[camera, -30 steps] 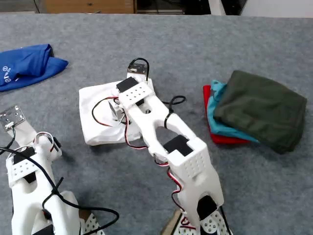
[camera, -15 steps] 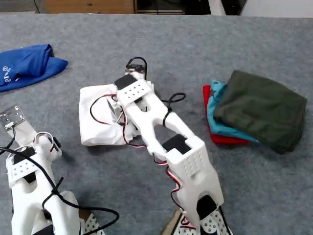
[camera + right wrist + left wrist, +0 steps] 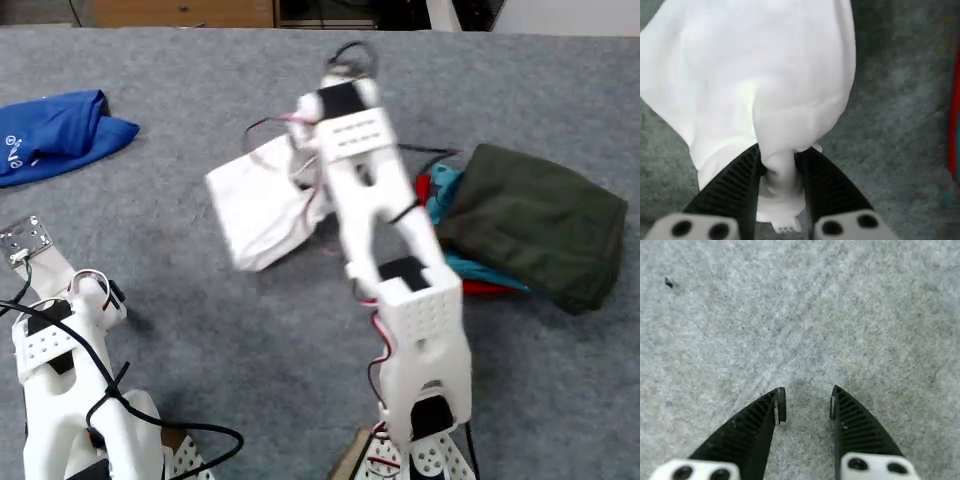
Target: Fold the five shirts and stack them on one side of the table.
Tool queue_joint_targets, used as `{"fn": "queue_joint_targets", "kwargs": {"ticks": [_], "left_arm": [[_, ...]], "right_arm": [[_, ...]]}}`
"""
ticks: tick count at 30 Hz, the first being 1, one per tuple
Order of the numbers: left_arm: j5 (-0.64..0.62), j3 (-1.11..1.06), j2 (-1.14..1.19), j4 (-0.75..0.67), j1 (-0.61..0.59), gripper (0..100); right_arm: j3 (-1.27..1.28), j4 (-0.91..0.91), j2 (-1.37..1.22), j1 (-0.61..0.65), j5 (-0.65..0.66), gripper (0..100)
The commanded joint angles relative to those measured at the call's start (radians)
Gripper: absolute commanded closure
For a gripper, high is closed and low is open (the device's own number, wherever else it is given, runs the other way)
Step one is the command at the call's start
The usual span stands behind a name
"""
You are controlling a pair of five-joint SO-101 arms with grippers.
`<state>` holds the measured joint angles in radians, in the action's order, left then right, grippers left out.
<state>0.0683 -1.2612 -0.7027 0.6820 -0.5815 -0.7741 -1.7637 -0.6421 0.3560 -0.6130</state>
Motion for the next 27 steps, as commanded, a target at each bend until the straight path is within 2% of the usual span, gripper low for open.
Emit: {"fn": "queue_joint_targets", "kwargs": {"ticks": [1, 6, 13, 21, 27], "left_arm": [[-0.005, 0.032, 0.004, -0.017, -0.002, 84], [-0.005, 0.032, 0.004, -0.017, -0.002, 84], [-0.005, 0.032, 0.005, -0.017, -0.002, 84], [-0.005, 0.032, 0.005, -0.017, 0.000, 84], [-0.005, 0.032, 0.007, -0.017, 0.000, 84]], "right_arm": [[-0.081, -0.023, 0.022, -0.105, 0.089, 99.5], [-0.079, -0.023, 0.122, -0.231, 0.232, 99.4], [0.038, -0.023, 0.243, -0.440, 0.525, 99.4], [0.091, -0.021, 0.300, -0.771, 0.643, 99.4], [0.093, -0.021, 0.298, -0.921, 0.749, 99.4]]}}
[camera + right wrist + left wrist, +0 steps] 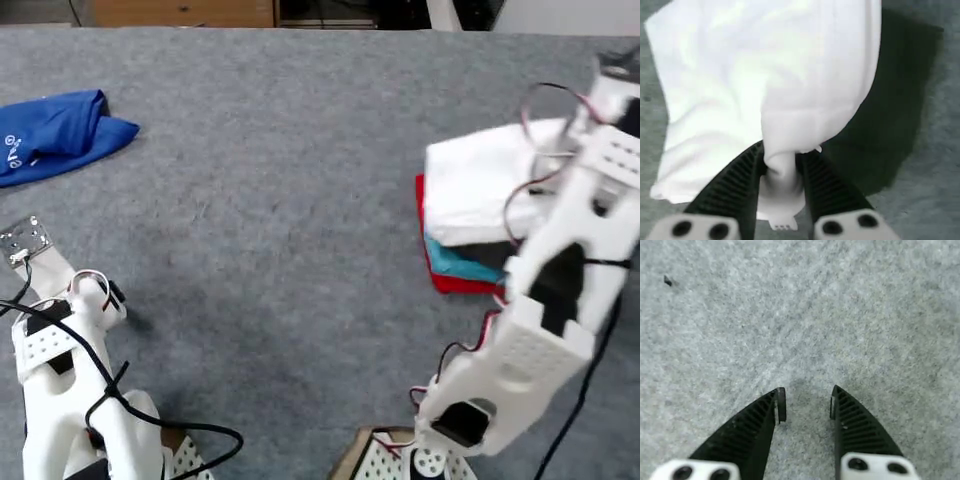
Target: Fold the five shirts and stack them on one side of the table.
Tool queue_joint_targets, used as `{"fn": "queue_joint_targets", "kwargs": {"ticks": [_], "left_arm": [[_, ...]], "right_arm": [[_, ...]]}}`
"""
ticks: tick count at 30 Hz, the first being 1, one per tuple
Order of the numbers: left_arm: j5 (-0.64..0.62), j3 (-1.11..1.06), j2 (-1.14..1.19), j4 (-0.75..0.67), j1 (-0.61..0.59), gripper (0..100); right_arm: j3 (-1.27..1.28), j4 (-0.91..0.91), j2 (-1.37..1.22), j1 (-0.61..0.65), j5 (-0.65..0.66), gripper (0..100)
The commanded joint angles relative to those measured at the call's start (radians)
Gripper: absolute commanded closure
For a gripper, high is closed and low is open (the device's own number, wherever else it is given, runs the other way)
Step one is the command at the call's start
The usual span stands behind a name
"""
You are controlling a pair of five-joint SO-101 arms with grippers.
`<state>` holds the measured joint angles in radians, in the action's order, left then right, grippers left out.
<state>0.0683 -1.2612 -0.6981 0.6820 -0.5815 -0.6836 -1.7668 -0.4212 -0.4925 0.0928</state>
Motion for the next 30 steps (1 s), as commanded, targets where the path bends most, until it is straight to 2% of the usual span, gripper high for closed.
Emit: {"fn": "queue_joint_targets", "kwargs": {"ticks": [1, 6, 14, 18, 20, 22, 26, 30], "left_arm": [[-0.005, 0.032, 0.002, -0.017, 0.000, 84], [-0.005, 0.032, 0.002, -0.017, 0.000, 84], [0.025, 0.032, 0.004, -0.017, 0.000, 84], [0.028, 0.032, 0.004, -0.017, 0.000, 84], [0.028, 0.032, 0.004, -0.017, 0.000, 84], [0.028, 0.032, 0.004, -0.017, 0.000, 84], [0.028, 0.032, 0.004, -0.017, 0.000, 84], [0.028, 0.032, 0.004, -0.017, 0.000, 84]], "right_arm": [[0.002, -0.018, 0.077, -0.088, 0.057, 99.4], [0.004, -0.018, 0.077, -0.142, 0.109, 99.4], [0.113, -0.018, 0.079, -0.151, 0.186, 96.9], [0.145, -0.018, 0.082, -0.154, 0.201, 77.1], [0.145, -0.018, 0.088, -0.157, 0.250, 67.0], [0.151, -0.018, 0.119, -0.159, 0.278, 60.6], [0.150, -0.018, 0.200, -0.162, 0.278, 61.8], [0.151, -0.018, 0.269, -0.162, 0.276, 69.8]]}}
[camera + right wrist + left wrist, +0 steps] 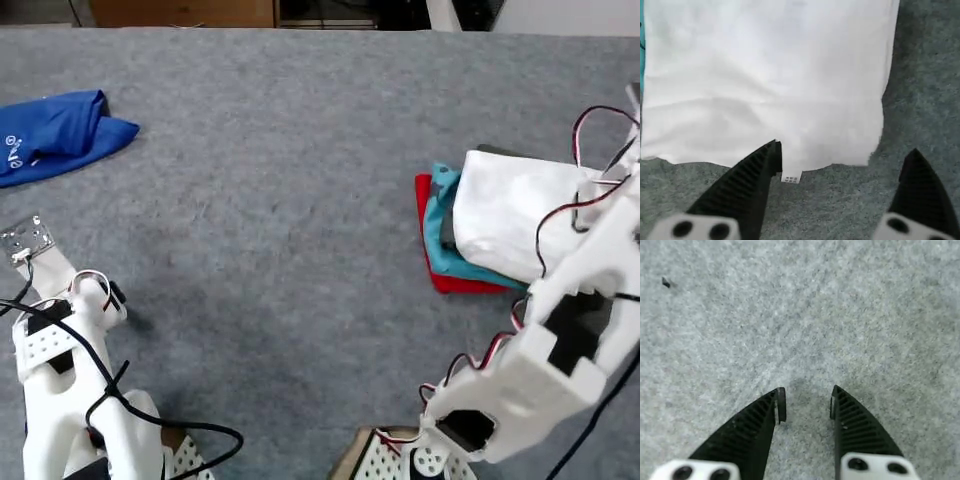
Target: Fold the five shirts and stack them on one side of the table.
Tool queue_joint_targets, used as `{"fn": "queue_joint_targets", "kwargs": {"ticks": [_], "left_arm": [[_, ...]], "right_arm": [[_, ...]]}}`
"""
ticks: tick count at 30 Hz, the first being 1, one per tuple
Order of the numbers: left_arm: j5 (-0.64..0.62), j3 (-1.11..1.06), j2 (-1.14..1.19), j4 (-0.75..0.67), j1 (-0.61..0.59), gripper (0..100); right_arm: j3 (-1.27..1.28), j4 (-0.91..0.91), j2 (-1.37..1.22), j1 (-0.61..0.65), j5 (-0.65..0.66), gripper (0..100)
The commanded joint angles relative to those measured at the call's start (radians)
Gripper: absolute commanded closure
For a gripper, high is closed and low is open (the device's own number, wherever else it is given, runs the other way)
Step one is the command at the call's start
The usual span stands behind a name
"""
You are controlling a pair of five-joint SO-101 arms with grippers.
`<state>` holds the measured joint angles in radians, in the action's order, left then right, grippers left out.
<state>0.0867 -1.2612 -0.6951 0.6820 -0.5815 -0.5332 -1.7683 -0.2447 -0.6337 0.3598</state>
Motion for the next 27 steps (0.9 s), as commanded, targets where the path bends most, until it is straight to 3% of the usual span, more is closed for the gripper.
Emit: {"fn": "queue_joint_targets", "kwargs": {"ticks": [1, 7, 14, 20, 27], "left_arm": [[0.009, 0.032, 0.001, -0.017, 0.000, 84], [0.009, 0.031, 0.001, -0.014, 0.000, 84], [0.009, 0.031, -0.001, -0.011, 0.000, 84], [0.009, 0.031, -0.002, -0.011, 0.000, 84], [0.009, 0.029, -0.005, -0.011, 0.000, 84]], "right_arm": [[0.002, -0.017, 0.102, -0.021, 0.009, 73.4], [0.050, -0.014, 0.102, -0.016, -0.034, 99.8], [0.349, 0.100, 0.104, -0.041, -0.038, 96.1], [0.619, 0.331, 0.110, -0.041, -0.038, 96.1], [0.433, 0.178, 0.113, -0.041, -0.038, 96.1]]}}
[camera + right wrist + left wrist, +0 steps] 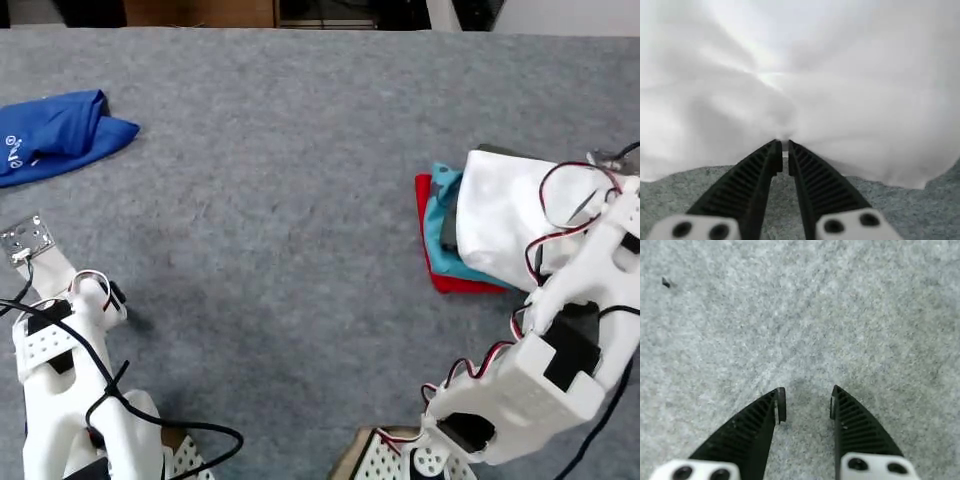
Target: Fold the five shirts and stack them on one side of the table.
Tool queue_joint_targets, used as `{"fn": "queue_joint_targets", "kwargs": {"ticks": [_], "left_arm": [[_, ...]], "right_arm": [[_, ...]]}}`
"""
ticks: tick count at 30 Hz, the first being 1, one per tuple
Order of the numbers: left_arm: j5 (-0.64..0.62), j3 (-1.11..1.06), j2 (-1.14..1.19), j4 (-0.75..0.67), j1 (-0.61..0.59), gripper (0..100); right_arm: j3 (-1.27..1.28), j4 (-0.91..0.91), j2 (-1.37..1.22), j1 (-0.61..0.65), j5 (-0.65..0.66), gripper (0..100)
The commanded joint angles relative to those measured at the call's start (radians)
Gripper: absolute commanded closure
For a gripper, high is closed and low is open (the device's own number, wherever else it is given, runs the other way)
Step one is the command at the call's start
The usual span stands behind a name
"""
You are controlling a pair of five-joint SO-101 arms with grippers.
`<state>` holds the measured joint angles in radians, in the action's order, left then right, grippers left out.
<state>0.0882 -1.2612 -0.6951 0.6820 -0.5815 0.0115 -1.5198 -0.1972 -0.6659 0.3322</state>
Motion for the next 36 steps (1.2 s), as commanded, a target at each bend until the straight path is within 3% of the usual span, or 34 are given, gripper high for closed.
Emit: {"fn": "queue_joint_targets", "kwargs": {"ticks": [1, 5, 14, 27, 36], "left_arm": [[0.008, 0.029, -0.005, -0.011, 0.000, 84], [0.009, 0.026, -0.005, -0.011, 0.000, 84], [0.009, 0.026, 0.001, -0.015, 0.002, 84], [0.003, 0.020, 0.002, -0.011, 0.041, 84], [0.002, 0.011, 0.002, -0.012, 0.051, 84]], "right_arm": [[-0.159, -0.107, 0.065, -0.007, -0.011, 96.1], [-0.357, -0.261, 0.065, 0.033, -0.011, 96.1], [-0.433, -0.267, 0.223, 0.159, -0.012, 95.9], [-0.021, -0.245, 0.608, 0.535, -0.011, 95.9], [0.291, -0.221, 0.786, 0.559, -0.005, 95.9]]}}
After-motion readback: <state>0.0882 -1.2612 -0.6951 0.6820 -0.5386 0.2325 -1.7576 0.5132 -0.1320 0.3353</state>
